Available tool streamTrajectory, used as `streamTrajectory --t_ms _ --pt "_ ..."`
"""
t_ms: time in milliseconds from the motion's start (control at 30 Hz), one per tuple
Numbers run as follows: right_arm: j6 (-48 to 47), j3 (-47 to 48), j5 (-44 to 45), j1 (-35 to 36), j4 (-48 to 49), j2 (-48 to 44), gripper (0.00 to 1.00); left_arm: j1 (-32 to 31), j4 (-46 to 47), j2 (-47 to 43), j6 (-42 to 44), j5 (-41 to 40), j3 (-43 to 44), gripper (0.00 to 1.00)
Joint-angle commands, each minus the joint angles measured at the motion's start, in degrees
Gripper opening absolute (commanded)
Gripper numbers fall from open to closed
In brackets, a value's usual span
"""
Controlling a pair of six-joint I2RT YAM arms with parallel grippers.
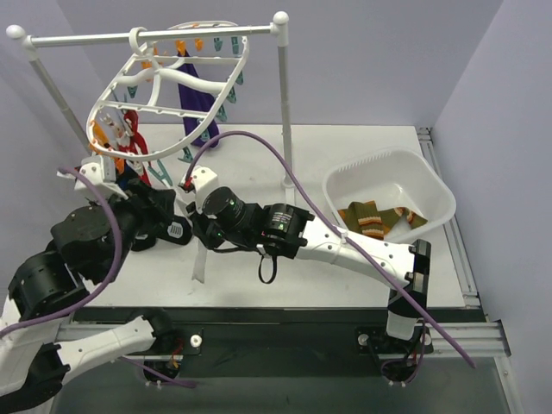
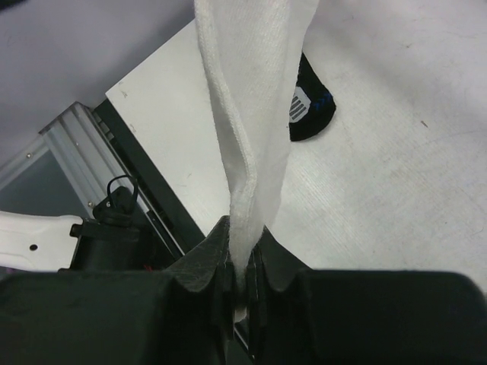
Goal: Remove the socks clipped to the hanger
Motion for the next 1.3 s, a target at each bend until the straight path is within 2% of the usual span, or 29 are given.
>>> streamTrajectory --t_ms 0,133,300,333,433,533,567,600,700,800,1067,1200,1233,1267 --pt "-1.19 -1.09 2.27 0.44 1.97 -4.17 0.0 -0.16 5.61 2.87 4.12 -6.62 2.63 0.67" --pt "-0.93 -2.94 2.27 0.44 2.85 -5.05 0.0 -0.16 8.51 5.16 6.93 -6.82 3.33 0.64" --pt "-0.93 -4.17 2.62 0.44 3.55 -6.11 0.0 0.72 5.17 9.12 6.32 -8.13 6.94 0.64" --pt "-0.84 -4.34 2.71 0.44 3.64 -6.28 0.0 1.42 5.34 9.38 6.32 -6.3 6.94 0.64" --pt "-1.01 -4.96 3.06 0.44 3.73 -6.9 0.0 5.98 6.14 10.34 6.23 -2.0 7.21 0.64" --pt "-1.1 -5.92 3.5 0.44 3.82 -7.6 0.0 16.34 4.3 13.15 4.83 9.68 8.43 0.63" --pt "-1.19 -6.36 3.76 0.44 3.99 -7.95 0.0 19.76 3.94 13.6 4.21 16.24 8.35 0.6" --pt "-1.1 -6.63 3.94 0.44 4.08 -8.21 0.0 24.84 4.64 13.6 3.16 18.82 7.04 0.59" --pt "-1.28 -7.6 4.29 0.35 4.26 -8.92 0.0 30.59 9.02 11.5 2.19 25.86 3.79 0.59" --pt "-1.54 -8.21 4.29 0.35 4.43 -9.18 0.0 31.13 10.62 11.31 1.49 29.91 2.37 0.59" --pt "-1.89 -8.48 3.85 0.35 4.52 -9.01 0.0 31.13 14.66 10.79 0.87 32.3 -0.97 0.57" --pt "-1.72 -8.65 3.41 0.35 4.52 -8.92 0.0 31.13 15.19 10.97 1.57 32.03 -0.79 0.47" --pt "-1.63 -8.65 3.41 0.35 4.52 -9.09 0.0 31.13 15.28 10.88 1.66 31.95 -0.79 0.39" --pt "-1.54 -8.65 3.41 0.35 4.52 -9.09 0.0 31.13 15.71 10.79 2.01 31.86 -0.79 0.37"
